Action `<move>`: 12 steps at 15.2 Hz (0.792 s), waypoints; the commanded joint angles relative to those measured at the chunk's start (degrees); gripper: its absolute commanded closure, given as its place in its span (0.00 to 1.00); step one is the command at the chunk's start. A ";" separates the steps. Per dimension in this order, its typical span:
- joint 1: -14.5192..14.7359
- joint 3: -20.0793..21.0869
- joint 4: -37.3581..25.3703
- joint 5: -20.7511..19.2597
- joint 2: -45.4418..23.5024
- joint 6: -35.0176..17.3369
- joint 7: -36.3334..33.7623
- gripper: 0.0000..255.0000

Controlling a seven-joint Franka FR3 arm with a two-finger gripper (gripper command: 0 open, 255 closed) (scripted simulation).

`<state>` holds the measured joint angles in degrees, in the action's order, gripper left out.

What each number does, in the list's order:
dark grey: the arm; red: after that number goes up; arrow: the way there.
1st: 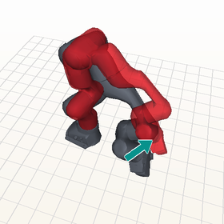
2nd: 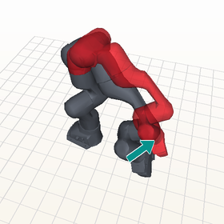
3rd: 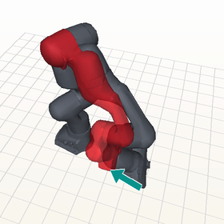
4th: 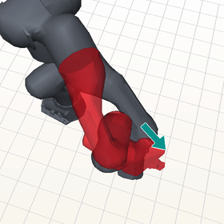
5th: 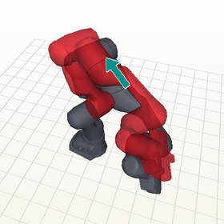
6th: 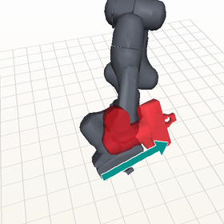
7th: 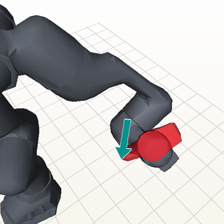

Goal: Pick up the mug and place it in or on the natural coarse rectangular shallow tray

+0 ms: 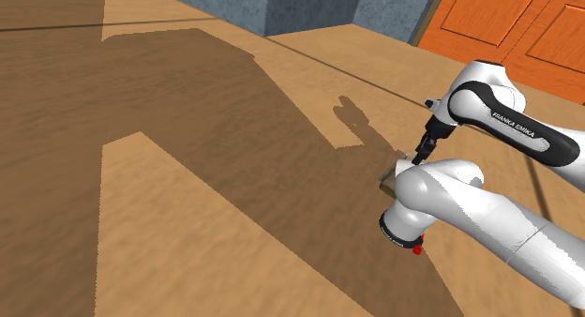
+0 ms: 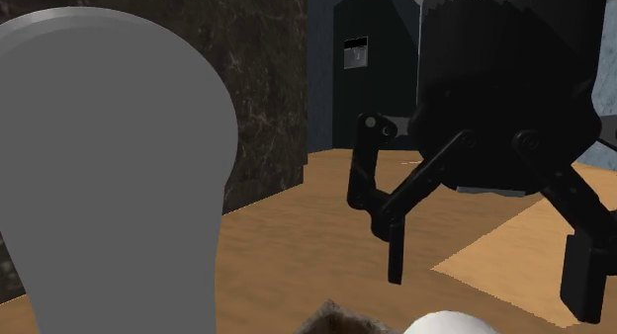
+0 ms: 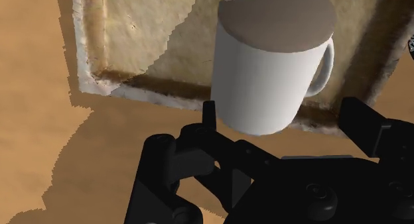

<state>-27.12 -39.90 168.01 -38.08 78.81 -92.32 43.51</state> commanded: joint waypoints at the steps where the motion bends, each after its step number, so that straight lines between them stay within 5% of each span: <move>1: 0.00 0.00 0.00 0.00 0.00 0.00 0.00 0.00; 12: 2.82 5.49 -6.72 5.40 -0.84 5.44 -0.10 0.00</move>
<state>-24.36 -34.43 161.39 -32.72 78.06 -86.90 43.40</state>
